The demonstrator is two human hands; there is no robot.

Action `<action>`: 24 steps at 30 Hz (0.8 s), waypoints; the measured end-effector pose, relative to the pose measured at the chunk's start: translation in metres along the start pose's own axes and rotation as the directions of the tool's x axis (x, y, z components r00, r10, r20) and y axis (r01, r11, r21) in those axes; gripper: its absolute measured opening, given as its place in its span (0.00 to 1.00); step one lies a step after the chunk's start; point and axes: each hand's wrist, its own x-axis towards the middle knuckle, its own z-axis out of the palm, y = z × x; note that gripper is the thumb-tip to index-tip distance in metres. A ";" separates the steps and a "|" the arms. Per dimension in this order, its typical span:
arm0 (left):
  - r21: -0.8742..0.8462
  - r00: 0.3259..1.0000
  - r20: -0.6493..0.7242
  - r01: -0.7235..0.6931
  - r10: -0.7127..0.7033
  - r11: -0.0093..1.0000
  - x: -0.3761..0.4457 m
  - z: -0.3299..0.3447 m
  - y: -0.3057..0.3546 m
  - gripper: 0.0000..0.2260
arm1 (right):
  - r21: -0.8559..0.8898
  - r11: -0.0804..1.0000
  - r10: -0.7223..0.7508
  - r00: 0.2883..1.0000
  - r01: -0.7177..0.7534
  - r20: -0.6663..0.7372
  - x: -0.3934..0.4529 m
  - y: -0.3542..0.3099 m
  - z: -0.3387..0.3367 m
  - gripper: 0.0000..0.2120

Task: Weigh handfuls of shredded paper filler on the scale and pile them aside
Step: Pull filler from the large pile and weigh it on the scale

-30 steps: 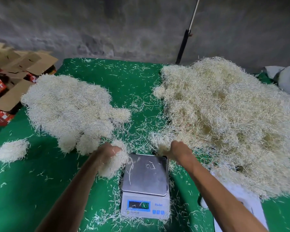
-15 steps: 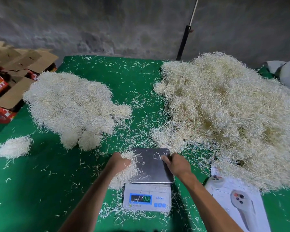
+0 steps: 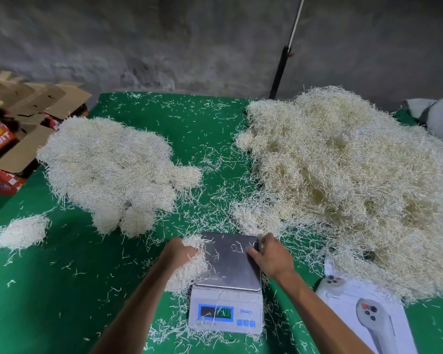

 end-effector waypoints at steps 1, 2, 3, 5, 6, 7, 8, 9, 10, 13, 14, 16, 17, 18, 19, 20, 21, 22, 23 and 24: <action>-0.052 1.000 0.018 0.006 -0.005 0.999 -0.002 0.002 -0.001 0.29 | 0.077 0.996 -0.042 0.995 0.050 -0.091 0.000 -0.002 0.001 0.16; -0.095 0.999 0.020 0.026 -0.025 0.995 -0.002 0.006 -0.005 0.30 | 0.215 0.970 -0.087 0.987 0.115 -0.135 -0.001 -0.006 0.002 0.15; -0.102 0.999 0.020 0.043 -0.041 0.994 -0.002 0.008 -0.007 0.31 | 0.426 0.895 -0.097 0.991 0.128 -0.094 -0.002 -0.011 0.004 0.18; -0.120 0.998 0.007 0.063 -0.063 0.991 0.000 0.008 -0.011 0.31 | 0.817 0.564 -0.161 0.955 -0.120 0.251 -0.006 -0.024 0.011 0.29; -0.149 0.996 0.008 0.086 -0.086 0.985 0.000 0.008 -0.012 0.29 | 0.849 0.444 -0.241 0.875 -0.286 0.420 -0.008 -0.028 0.018 0.33; -0.178 0.994 -0.015 0.107 -0.112 0.978 0.000 0.007 -0.013 0.24 | 0.815 0.408 -0.313 0.776 -0.411 0.548 -0.009 -0.030 0.025 0.35; -0.222 0.990 -0.053 0.116 -0.131 0.968 -0.001 0.006 -0.013 0.18 | 0.777 0.398 -0.366 0.692 -0.488 0.623 -0.009 -0.031 0.032 0.36; -0.289 0.987 -0.082 0.106 -0.135 0.951 -0.001 0.004 -0.013 0.12 | 0.756 0.367 -0.397 0.644 -0.542 0.654 -0.007 -0.031 0.035 0.37; -0.351 0.987 -0.108 0.072 -0.117 0.934 -0.005 -0.001 -0.012 0.10 | 0.758 0.277 -0.412 0.639 -0.591 0.649 -0.003 -0.030 0.033 0.37; -0.448 0.990 -0.140 -0.072 0.009 0.891 -0.014 -0.014 -0.005 0.14 | 0.911 -0.145 -0.160 0.918 -0.386 0.364 0.024 -0.018 0.009 0.29; -0.464 0.989 -0.140 -0.109 0.049 0.879 -0.016 -0.019 -0.001 0.17 | 0.966 -0.131 -0.007 0.974 -0.224 0.225 0.030 -0.012 -0.005 0.24; -0.475 0.986 -0.150 -0.133 0.070 0.870 -0.024 -0.024 0.009 0.19 | 0.995 0.095 0.187 0.982 -0.022 0.004 0.038 -0.004 -0.020 0.20; -0.471 0.984 -0.163 -0.141 0.071 0.871 -0.025 -0.024 0.014 0.19 | 0.970 0.244 0.196 0.979 0.002 -0.052 0.040 -0.003 -0.022 0.19; -0.511 0.986 -0.154 -0.130 0.059 0.850 -0.023 -0.023 0.020 0.19 | 0.921 0.389 0.162 0.983 0.020 -0.090 0.038 -0.005 -0.020 0.19; -0.535 0.987 -0.146 -0.134 0.065 0.834 -0.021 -0.021 0.026 0.19 | 0.861 0.507 0.109 0.988 0.038 -0.108 0.035 -0.011 -0.018 0.19; -0.587 0.991 -0.111 -0.122 0.069 0.800 -0.021 -0.018 0.033 0.18 | 0.824 0.564 0.060 0.993 0.048 -0.099 0.031 -0.019 -0.016 0.20; -0.616 0.997 -0.055 -0.080 0.059 0.784 -0.022 -0.014 0.040 0.18 | 0.815 0.577 0.004 0.998 0.050 -0.063 0.026 -0.027 -0.012 0.22; -0.661 0.998 -0.006 -0.045 0.055 0.749 -0.023 -0.009 0.046 0.17 | 0.812 0.581 -0.056 0.998 0.047 -0.018 0.020 -0.035 -0.007 0.25; -0.691 0.998 0.041 -0.008 0.050 0.722 -0.023 -0.003 0.054 0.18 | 0.813 0.581 -0.113 0.993 0.038 0.034 0.015 -0.045 -0.002 0.28; -0.706 0.998 0.031 -0.012 0.048 0.708 -0.019 0.004 0.062 0.22 | 0.820 0.572 -0.162 0.981 0.005 0.106 0.008 -0.058 0.002 0.29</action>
